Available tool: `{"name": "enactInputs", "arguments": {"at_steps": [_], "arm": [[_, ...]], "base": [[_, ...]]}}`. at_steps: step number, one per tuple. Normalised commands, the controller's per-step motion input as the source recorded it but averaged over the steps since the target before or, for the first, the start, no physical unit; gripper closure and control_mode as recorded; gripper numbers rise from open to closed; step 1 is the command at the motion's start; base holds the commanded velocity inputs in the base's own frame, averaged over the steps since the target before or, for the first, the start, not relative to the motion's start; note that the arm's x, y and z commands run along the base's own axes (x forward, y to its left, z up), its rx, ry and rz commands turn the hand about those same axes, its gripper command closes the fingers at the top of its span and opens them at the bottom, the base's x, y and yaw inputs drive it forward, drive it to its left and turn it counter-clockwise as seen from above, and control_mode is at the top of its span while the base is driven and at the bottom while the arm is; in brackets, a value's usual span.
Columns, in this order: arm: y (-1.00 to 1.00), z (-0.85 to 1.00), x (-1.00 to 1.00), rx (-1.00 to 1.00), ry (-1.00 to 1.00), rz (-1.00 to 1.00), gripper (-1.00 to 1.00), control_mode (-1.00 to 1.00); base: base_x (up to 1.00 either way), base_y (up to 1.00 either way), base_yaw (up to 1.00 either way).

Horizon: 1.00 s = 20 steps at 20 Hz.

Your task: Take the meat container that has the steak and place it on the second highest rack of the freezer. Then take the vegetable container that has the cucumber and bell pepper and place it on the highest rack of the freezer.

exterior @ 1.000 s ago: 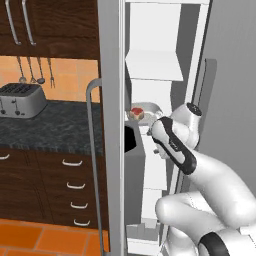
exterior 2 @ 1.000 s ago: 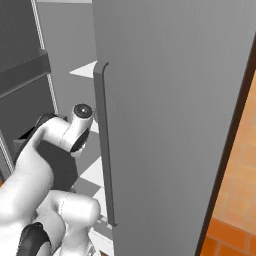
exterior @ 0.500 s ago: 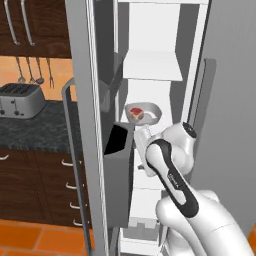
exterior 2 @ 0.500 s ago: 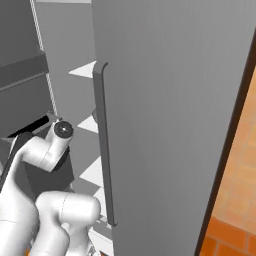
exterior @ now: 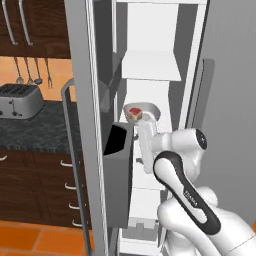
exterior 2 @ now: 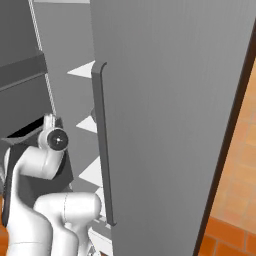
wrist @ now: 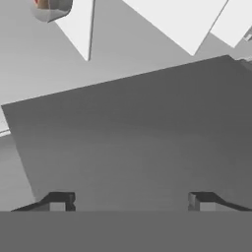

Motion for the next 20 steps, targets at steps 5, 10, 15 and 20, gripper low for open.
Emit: {"name": "enactInputs", "arguments": {"at_steps": [5,10,15,20], "arm": [[-0.37,0.97,-1.00,-0.01,0.17,0.00,-1.00,-1.00],[-0.42,0.55,-1.00,-0.11,0.02,0.03,-1.00,-1.00],[-0.28,-0.20,-1.00,-0.24,0.01,0.05,-1.00,-1.00],[-0.05,-0.26,-0.26,-0.05,0.07,0.02,-1.00,-1.00]], "base": [[0.00,0.00,0.00],[0.00,0.00,0.00],[0.00,0.00,0.00],[0.00,0.00,0.00]]}}
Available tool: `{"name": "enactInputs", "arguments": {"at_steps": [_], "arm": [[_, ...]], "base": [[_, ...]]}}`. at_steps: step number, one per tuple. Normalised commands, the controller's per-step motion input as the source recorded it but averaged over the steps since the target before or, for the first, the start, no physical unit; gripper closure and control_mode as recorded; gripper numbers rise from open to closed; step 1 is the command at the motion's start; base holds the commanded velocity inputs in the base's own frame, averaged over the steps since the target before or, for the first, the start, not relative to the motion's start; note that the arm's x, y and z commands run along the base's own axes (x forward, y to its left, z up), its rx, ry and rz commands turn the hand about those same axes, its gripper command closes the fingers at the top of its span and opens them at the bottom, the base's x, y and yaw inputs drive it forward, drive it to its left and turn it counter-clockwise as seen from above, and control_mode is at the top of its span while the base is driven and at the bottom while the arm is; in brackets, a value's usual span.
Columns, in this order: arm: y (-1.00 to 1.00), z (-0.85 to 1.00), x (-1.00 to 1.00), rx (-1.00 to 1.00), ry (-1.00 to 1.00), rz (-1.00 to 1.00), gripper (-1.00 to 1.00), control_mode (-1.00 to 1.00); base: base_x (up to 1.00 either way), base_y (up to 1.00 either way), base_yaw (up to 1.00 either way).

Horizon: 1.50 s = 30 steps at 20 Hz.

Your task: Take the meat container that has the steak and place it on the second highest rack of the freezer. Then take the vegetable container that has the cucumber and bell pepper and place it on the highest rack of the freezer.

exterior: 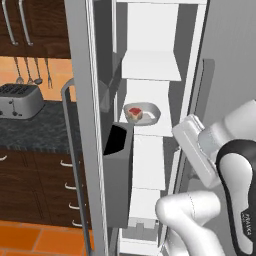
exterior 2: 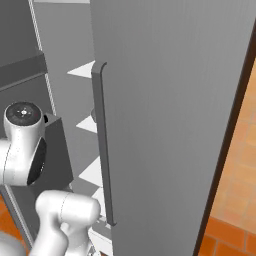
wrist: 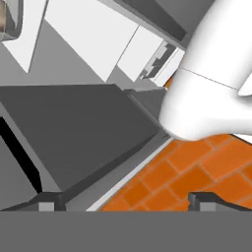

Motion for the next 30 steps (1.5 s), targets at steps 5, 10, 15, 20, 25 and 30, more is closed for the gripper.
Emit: {"name": "enactInputs", "arguments": {"at_steps": [5,10,15,20,25,30], "arm": [[-0.32,-0.15,-0.56,0.01,0.00,0.00,-1.00,-1.00],[-0.20,-0.06,-0.40,0.00,-0.01,0.00,-1.00,1.00],[0.00,0.00,0.00,0.00,0.00,0.00,-1.00,1.00],[0.00,0.00,0.00,0.00,0.00,0.00,-1.00,1.00],[0.00,0.00,0.00,0.00,0.00,0.00,-1.00,1.00],[0.00,0.00,0.00,0.00,0.00,0.00,-1.00,1.00]], "base": [[0.00,0.00,0.00],[-0.60,-0.24,0.00],[-1.00,-0.10,0.20],[-0.70,0.18,0.51],[-0.53,0.20,0.55],[-0.32,-0.81,0.57]]}}
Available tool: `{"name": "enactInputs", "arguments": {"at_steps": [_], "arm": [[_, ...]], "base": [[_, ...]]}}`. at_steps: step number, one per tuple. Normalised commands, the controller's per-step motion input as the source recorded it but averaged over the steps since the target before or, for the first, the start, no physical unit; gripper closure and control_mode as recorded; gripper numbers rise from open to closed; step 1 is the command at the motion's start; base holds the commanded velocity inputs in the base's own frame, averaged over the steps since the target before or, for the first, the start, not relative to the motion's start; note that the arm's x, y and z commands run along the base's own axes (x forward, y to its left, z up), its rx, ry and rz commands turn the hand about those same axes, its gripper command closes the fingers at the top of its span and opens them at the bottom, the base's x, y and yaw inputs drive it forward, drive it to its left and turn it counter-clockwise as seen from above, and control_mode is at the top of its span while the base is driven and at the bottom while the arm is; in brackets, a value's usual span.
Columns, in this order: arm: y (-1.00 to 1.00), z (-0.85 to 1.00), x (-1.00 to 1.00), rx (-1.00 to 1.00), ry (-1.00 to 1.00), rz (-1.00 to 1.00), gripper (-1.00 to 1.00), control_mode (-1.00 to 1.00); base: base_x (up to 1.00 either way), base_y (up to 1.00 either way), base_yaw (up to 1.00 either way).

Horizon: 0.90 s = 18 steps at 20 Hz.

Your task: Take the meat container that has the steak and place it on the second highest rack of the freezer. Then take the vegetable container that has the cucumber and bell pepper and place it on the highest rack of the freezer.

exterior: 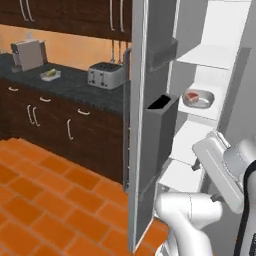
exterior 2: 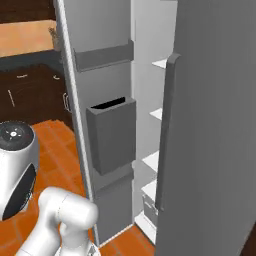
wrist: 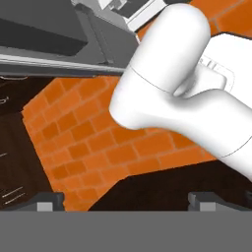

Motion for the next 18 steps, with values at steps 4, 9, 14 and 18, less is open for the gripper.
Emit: {"name": "enactInputs", "arguments": {"at_steps": [4,9,14,18], "arm": [[0.00,0.00,0.00,0.00,0.00,0.00,-1.00,1.00],[0.00,0.00,0.00,0.00,0.00,0.00,-1.00,1.00],[0.00,0.00,0.00,0.00,0.00,0.00,-1.00,1.00],[0.00,0.00,0.00,0.00,0.00,0.00,-1.00,1.00]], "base": [[-0.24,-0.59,0.75],[-0.47,-0.32,0.77],[-0.30,0.04,0.82],[0.26,0.48,0.76]]}}
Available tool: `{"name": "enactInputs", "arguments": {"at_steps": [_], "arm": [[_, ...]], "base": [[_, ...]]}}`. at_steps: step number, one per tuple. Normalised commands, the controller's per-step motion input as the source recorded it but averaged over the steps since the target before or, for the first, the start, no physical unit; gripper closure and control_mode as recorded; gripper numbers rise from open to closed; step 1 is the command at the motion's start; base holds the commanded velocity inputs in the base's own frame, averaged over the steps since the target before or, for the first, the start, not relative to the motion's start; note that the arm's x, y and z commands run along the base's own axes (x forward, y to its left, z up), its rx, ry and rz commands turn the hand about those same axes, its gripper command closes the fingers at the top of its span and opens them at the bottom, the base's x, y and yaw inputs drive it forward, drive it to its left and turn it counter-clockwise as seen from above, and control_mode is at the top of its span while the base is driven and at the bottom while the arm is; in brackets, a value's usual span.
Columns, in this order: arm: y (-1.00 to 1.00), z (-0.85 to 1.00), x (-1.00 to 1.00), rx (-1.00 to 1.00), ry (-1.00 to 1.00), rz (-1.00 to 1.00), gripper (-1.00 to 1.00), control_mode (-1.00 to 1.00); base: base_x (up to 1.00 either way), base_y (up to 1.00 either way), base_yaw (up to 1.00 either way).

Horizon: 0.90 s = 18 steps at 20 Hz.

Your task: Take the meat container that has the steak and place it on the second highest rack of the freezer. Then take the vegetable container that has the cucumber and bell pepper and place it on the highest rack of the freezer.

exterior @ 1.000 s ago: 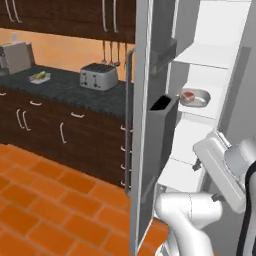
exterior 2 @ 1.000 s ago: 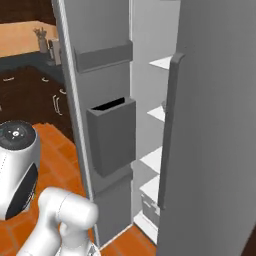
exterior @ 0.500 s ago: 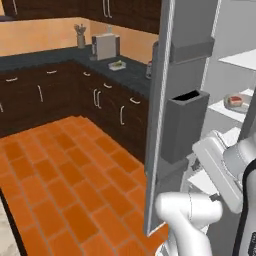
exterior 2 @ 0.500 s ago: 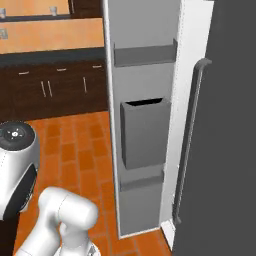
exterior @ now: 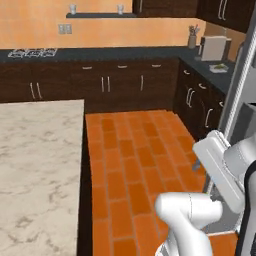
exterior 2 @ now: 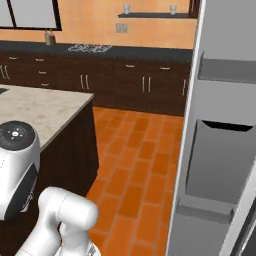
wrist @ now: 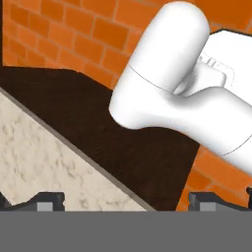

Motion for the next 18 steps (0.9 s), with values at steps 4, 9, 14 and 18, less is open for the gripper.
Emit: {"name": "enactInputs", "arguments": {"at_steps": [4,9,14,18], "arm": [[0.00,0.00,0.00,0.00,0.00,0.00,-1.00,1.00],[0.00,0.00,0.00,0.00,0.00,0.00,-1.00,1.00],[0.00,0.00,0.00,0.00,0.00,0.00,-1.00,1.00],[0.00,0.00,0.00,0.00,0.00,0.00,-1.00,1.00]], "base": [[0.56,0.88,0.42],[0.81,0.88,0.07],[1.00,0.05,-0.03],[1.00,-0.19,0.18]]}}
